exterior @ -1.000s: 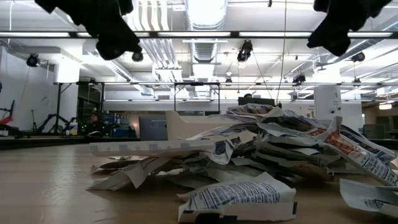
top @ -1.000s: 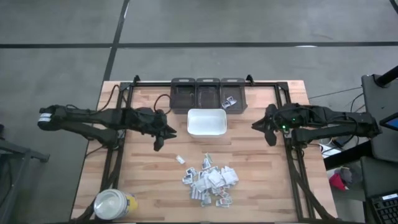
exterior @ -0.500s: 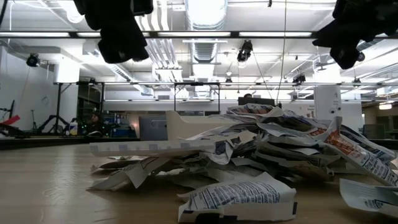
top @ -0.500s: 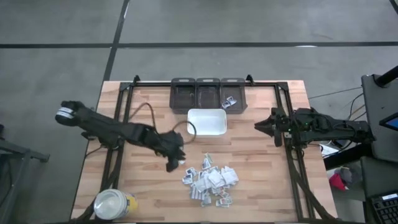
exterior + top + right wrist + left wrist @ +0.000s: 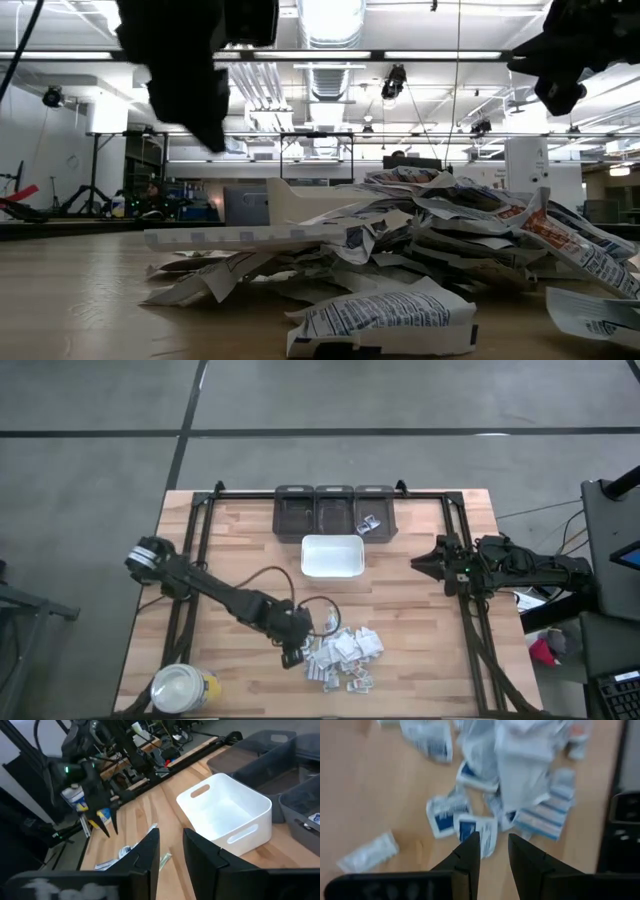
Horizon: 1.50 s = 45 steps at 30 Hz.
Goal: Pick & Place First Aid Supplies
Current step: Put the white alcohol pad into the right black bin
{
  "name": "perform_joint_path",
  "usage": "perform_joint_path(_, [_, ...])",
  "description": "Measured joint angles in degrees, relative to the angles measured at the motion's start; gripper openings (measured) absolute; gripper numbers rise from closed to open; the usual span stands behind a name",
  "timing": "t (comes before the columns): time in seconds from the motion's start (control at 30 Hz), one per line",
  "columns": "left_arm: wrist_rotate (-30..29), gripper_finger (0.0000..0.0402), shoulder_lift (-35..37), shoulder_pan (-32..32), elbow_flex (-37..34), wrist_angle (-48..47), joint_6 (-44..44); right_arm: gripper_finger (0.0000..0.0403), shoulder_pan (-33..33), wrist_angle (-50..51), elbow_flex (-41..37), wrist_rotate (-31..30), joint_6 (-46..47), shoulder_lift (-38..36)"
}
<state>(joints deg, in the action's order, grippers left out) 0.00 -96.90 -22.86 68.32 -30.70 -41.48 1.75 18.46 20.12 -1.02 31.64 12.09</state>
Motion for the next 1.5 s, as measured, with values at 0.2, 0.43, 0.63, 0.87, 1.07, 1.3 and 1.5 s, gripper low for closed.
perform_joint_path(0.2, [0.14, 0.0094, -5.41, -1.03, 3.51, -5.91, -3.68, 0.0093, 0.0, 0.04, -0.09, 0.66, 1.4, -0.02])
perform_joint_path(0.43, [0.3, 0.0094, -7.52, -1.22, 3.66, -5.83, -4.78, 0.0098, -0.02, 0.07, 0.13, 2.99, 1.44, 0.01])
perform_joint_path(0.63, [0.17, 0.0094, -7.55, -1.2, 3.66, -5.79, -4.99, 0.0091, -0.02, 0.07, 0.13, 3.02, 1.42, 0.03])
perform_joint_path(0.87, [0.1, 0.0094, -8.8, -1.2, 3.64, -5.75, -8.45, 0.0084, -0.02, 0.09, 0.17, 3.02, 1.22, 0.03])
perform_joint_path(1.07, [-0.01, 0.0094, -9.31, -1.15, 3.57, -5.48, -9.58, 0.0089, -0.02, 0.09, 0.17, 3.02, 1.2, 0.03])
perform_joint_path(1.3, [-0.2, 0.0094, -9.33, -1.13, 3.57, -5.4, -9.95, 0.0098, -0.02, 0.09, 0.2, 3.02, 1.27, 0.03])
perform_joint_path(1.5, [-1.63, 0.0094, -9.33, -1.09, 3.22, -5.3, -11.38, 0.01, -0.02, 0.09, 0.2, 3.02, 1.35, 0.06])
